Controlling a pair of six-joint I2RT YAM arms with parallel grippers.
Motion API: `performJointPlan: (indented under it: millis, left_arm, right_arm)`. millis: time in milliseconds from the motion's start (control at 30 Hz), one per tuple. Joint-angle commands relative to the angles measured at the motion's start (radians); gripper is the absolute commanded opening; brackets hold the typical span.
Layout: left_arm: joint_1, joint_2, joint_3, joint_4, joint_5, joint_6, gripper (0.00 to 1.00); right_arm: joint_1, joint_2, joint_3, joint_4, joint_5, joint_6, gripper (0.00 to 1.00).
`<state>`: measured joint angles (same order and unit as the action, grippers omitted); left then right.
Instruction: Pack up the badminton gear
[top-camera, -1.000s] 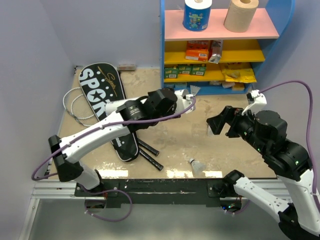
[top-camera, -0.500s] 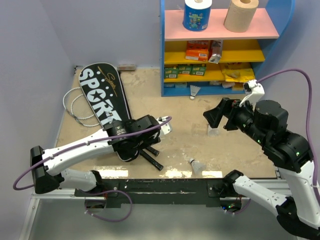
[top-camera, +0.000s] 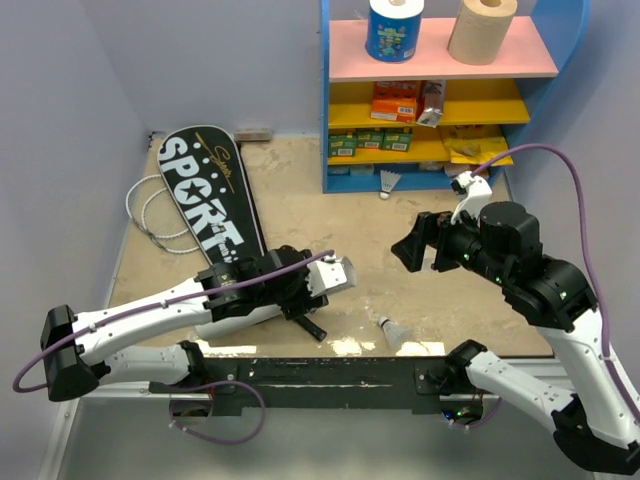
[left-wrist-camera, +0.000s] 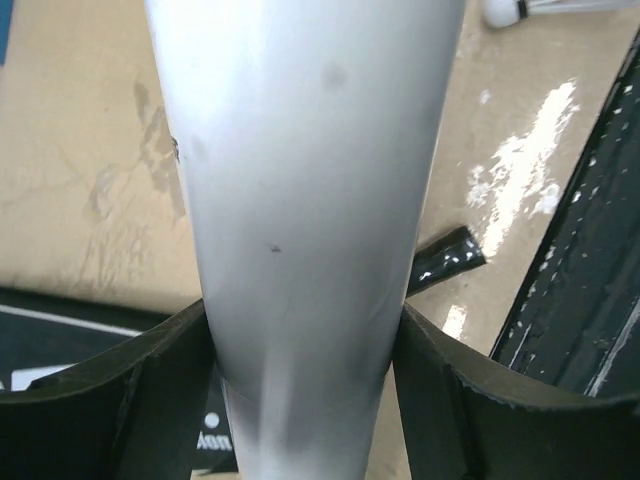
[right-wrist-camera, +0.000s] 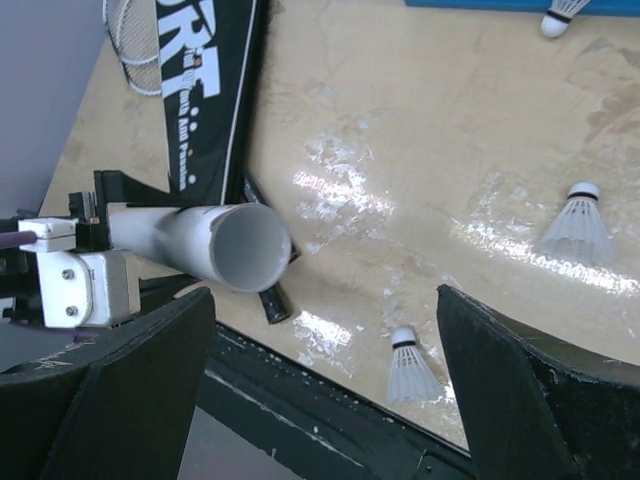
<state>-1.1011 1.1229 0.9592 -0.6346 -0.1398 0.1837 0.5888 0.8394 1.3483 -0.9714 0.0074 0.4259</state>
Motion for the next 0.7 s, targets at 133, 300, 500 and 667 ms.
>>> performJointPlan:
  millis: [133, 300, 500, 667]
  left_arm:
    - [-0.002, -0.070, -0.097, 0.331, 0.239, 0.014, 0.00]
    - [-0.003, -0.133, -0.154, 0.464, 0.322, 0.010, 0.00]
    - [-0.002, -0.181, -0.180, 0.501, 0.348, 0.017, 0.00]
    - [-0.002, -0.181, -0.208, 0.506, 0.352, 0.023, 0.00]
  right_arm:
    - [0.000, -0.036, -0.116, 0.115, -0.263, -0.030, 0.84]
    - [0.000, -0.060, -0.193, 0.187, -0.349, 0.007, 0.76]
    - [0.000, -0.062, -0.267, 0.284, -0.480, 0.059, 0.65]
    - [0.000, -0.063, -0.307, 0.339, -0.537, 0.094, 0.65]
